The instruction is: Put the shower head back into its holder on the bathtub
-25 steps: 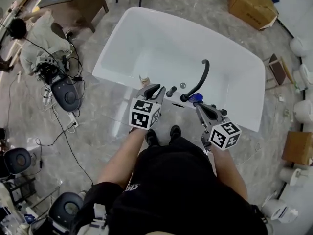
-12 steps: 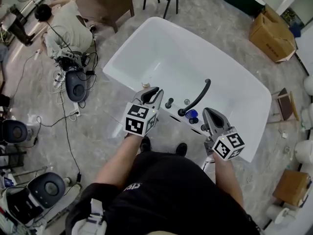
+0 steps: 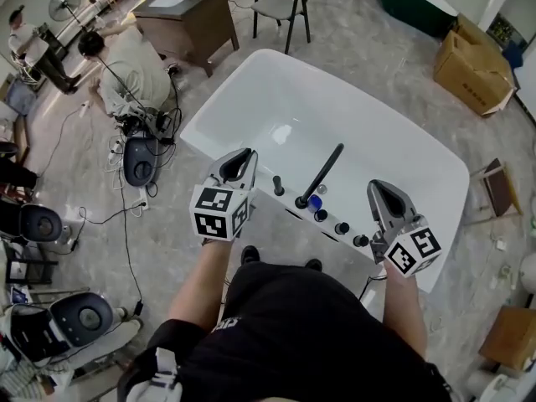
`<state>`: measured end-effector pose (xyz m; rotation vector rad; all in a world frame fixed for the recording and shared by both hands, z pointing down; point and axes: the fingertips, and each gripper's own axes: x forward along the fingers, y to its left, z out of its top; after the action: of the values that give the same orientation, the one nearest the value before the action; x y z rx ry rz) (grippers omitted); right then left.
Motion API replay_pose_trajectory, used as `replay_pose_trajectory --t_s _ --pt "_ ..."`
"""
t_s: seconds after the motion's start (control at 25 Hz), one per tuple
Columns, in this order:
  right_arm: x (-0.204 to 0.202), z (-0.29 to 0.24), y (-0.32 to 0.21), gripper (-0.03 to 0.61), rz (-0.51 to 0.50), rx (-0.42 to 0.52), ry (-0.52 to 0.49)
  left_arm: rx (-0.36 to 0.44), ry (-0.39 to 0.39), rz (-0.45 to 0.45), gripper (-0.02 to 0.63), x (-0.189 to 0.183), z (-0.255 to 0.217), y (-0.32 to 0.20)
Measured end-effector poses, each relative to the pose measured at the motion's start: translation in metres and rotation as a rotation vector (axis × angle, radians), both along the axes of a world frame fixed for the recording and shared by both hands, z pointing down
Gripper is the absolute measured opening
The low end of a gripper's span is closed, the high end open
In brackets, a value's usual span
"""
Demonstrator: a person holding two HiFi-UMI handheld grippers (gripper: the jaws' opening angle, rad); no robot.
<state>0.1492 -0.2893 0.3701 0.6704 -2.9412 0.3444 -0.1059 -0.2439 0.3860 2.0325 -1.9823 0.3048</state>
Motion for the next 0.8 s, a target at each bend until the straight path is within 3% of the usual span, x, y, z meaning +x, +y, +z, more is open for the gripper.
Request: replay_pose_trajectory --t_s 0.32,0.48,0.8 --pt "0.04 -0.035 -0.016 0.012 0.148 0.105 -0.065 0.005 -0.009 -0.029 0.035 -0.013 -0.011 0.016" --pt "0.025 -0.05 -0.013 0.012 0.178 0.14 -0.064 0.019 -0.011 -0.021 0.034 -0.027 -0.022 0.014" --pt "-0.012 -0.05 0.0 0.011 0.143 0.143 -0.078 0.035 -0.01 0.008 0.034 -0.041 -0.026 0.015"
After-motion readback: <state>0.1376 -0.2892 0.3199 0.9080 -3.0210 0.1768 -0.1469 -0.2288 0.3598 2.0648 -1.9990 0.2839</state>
